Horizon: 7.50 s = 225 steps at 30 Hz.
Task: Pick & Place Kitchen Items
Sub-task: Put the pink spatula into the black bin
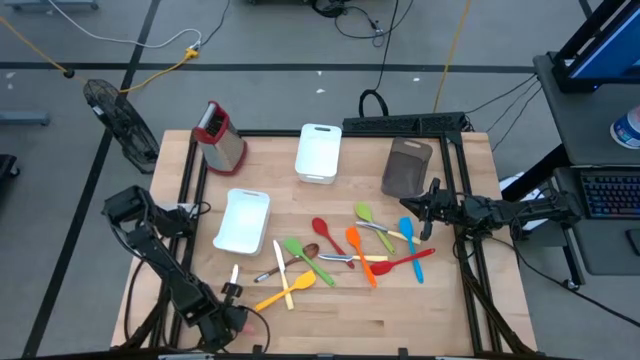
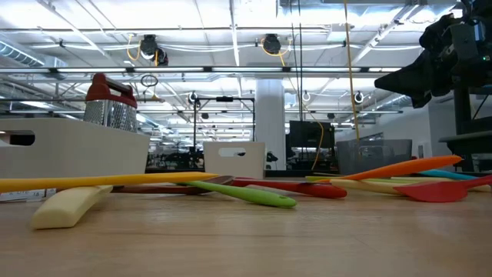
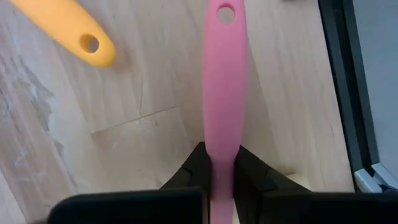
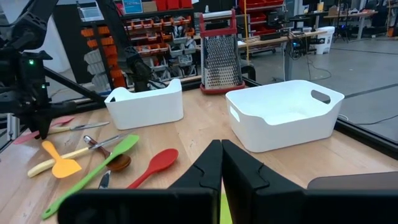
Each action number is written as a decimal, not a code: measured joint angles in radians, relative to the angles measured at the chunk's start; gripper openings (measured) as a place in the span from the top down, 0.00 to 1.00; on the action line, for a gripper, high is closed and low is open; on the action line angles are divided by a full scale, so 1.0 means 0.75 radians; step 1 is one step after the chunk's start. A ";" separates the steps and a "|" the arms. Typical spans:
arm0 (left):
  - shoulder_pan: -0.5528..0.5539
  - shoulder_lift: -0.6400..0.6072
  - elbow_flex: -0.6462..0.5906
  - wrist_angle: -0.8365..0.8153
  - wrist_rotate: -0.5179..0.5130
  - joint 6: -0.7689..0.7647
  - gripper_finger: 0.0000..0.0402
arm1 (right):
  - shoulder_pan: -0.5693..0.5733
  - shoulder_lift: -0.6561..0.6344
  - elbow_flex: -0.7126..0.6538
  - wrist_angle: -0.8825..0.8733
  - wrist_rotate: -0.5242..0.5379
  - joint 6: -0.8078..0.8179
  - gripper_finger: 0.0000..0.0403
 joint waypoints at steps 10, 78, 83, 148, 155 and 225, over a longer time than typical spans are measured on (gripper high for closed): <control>0.064 -0.064 -0.004 -0.128 0.012 0.003 0.94 | 0.000 0.000 -0.001 0.004 0.000 0.000 0.99; 1.016 -0.442 -0.002 0.842 0.264 -1.508 0.94 | 0.016 1.509 0.864 0.641 -0.531 -0.726 0.66; 1.031 -0.442 -0.002 0.814 0.265 -1.585 0.94 | 0.049 1.600 1.011 0.484 -0.389 -0.844 0.60; 1.069 -0.347 -0.001 0.827 0.262 -1.753 0.94 | 0.071 1.887 1.281 0.149 -0.320 -0.850 0.51; 1.072 -0.347 -0.001 0.869 0.243 -1.782 0.94 | 0.072 1.887 1.281 0.150 -0.323 -0.869 0.51; 1.068 -0.238 0.026 0.987 0.396 -1.716 0.94 | 0.063 1.889 1.269 0.117 -0.533 -0.823 0.94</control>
